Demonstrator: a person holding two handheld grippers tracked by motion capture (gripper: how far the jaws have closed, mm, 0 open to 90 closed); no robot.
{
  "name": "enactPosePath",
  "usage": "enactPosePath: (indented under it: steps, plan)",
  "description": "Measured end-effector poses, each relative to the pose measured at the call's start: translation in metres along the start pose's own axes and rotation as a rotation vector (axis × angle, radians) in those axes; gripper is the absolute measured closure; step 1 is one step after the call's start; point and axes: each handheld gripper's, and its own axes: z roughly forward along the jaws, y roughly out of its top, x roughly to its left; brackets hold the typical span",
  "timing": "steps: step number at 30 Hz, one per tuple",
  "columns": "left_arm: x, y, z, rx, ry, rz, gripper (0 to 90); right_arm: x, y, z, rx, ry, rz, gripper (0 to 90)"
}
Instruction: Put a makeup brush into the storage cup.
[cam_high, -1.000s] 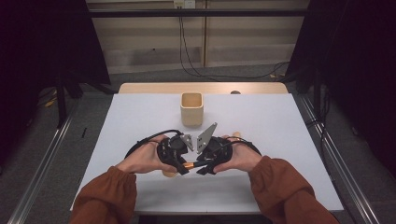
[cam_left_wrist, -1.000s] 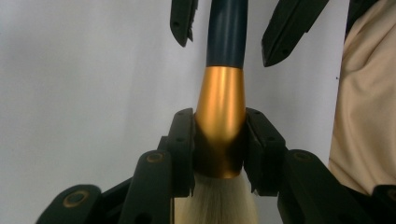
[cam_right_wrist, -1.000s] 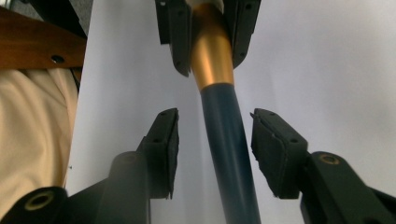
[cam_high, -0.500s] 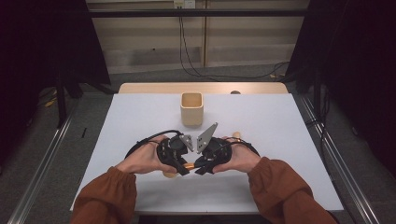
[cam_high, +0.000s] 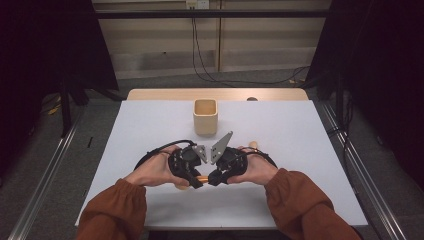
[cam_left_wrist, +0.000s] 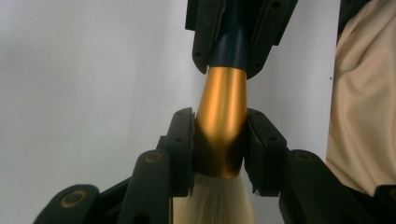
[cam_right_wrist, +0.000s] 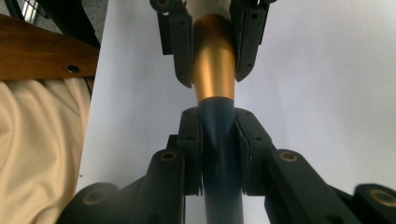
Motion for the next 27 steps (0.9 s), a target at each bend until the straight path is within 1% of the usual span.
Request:
enactPosePath:
  steps: [1,2,3,5,7,8,9,10,12,13,15,16,17,18,20,21,22,23,24,25,26,27]
  plan:
    - [0.000,0.000,0.000,-0.003,-0.003,-0.004,65.4,0.000,0.000,0.000,-0.001,0.005,0.006,74.7]
    - [0.001,0.000,0.000,0.001,0.002,0.005,65.2,-0.001,-0.001,-0.001,-0.005,0.011,0.003,74.8]
    - [0.001,0.000,0.000,0.000,0.010,0.010,64.9,-0.001,-0.002,-0.001,-0.009,0.008,0.010,74.9]
    - [0.002,-0.001,0.000,-0.017,0.002,-0.006,64.5,-0.002,-0.003,-0.002,-0.018,0.019,0.017,74.9]
    - [0.003,-0.001,0.001,-0.020,-0.003,-0.008,63.1,-0.002,-0.004,-0.002,-0.016,0.021,0.027,75.0]
    - [0.003,-0.002,0.001,-0.022,-0.005,-0.008,61.0,-0.002,-0.004,-0.002,-0.014,0.019,0.027,75.0]
    - [0.003,-0.002,0.001,-0.028,-0.009,-0.020,59.3,-0.002,-0.004,-0.003,-0.011,0.015,0.031,75.0]
    - [0.003,-0.002,0.001,-0.030,-0.008,-0.022,58.6,-0.003,-0.005,-0.003,-0.010,0.008,0.032,75.0]
    - [0.004,-0.003,0.001,-0.047,-0.006,-0.035,53.9,-0.003,-0.006,-0.004,-0.009,0.002,0.028,75.1]
    - [0.004,-0.004,0.001,-0.052,-0.003,-0.032,50.5,-0.004,-0.007,-0.004,-0.007,-0.007,0.024,75.1]
    - [0.005,-0.005,-0.001,-0.073,0.006,-0.041,47.1,-0.004,-0.008,-0.005,0.000,-0.009,0.038,75.1]
    - [0.005,-0.006,-0.002,-0.090,0.012,-0.051,42.7,-0.005,-0.009,-0.006,-0.005,-0.012,0.045,75.1]
    - [0.006,-0.007,-0.003,-0.102,0.019,-0.057,39.9,-0.006,-0.011,-0.007,-0.005,-0.017,0.052,75.1]
    - [0.006,-0.009,-0.004,-0.126,0.035,-0.072,38.3,-0.007,-0.012,-0.008,-0.010,-0.023,0.051,75.1]
    - [0.007,-0.012,-0.007,-0.143,0.040,-0.084,33.5,-0.008,-0.015,-0.011,-0.016,-0.024,0.072,75.1]
    - [0.008,-0.013,-0.007,-0.158,0.056,-0.100,30.7,-0.009,-0.017,-0.012,-0.022,-0.028,0.077,75.1]
    - [0.009,-0.015,-0.008,-0.165,0.067,-0.109,26.1,-0.009,-0.019,-0.013,-0.017,-0.031,0.095,75.1]
    - [0.010,-0.017,-0.009,-0.172,0.073,-0.122,23.6,-0.010,-0.022,-0.014,-0.017,-0.035,0.099,75.1]
    - [0.011,-0.020,-0.010,-0.187,0.090,-0.136,22.1,-0.011,-0.023,-0.015,-0.019,-0.033,0.108,75.1]
    - [0.012,-0.022,-0.011,-0.197,0.104,-0.146,19.2,-0.012,-0.026,-0.016,-0.023,-0.040,0.116,75.1]
    - [0.013,-0.024,-0.011,-0.207,0.109,-0.159,17.0,-0.013,-0.028,-0.017,-0.030,-0.044,0.126,75.1]
    - [0.014,-0.027,-0.012,-0.215,0.118,-0.171,15.2,-0.014,-0.030,-0.018,-0.033,-0.045,0.124,75.1]
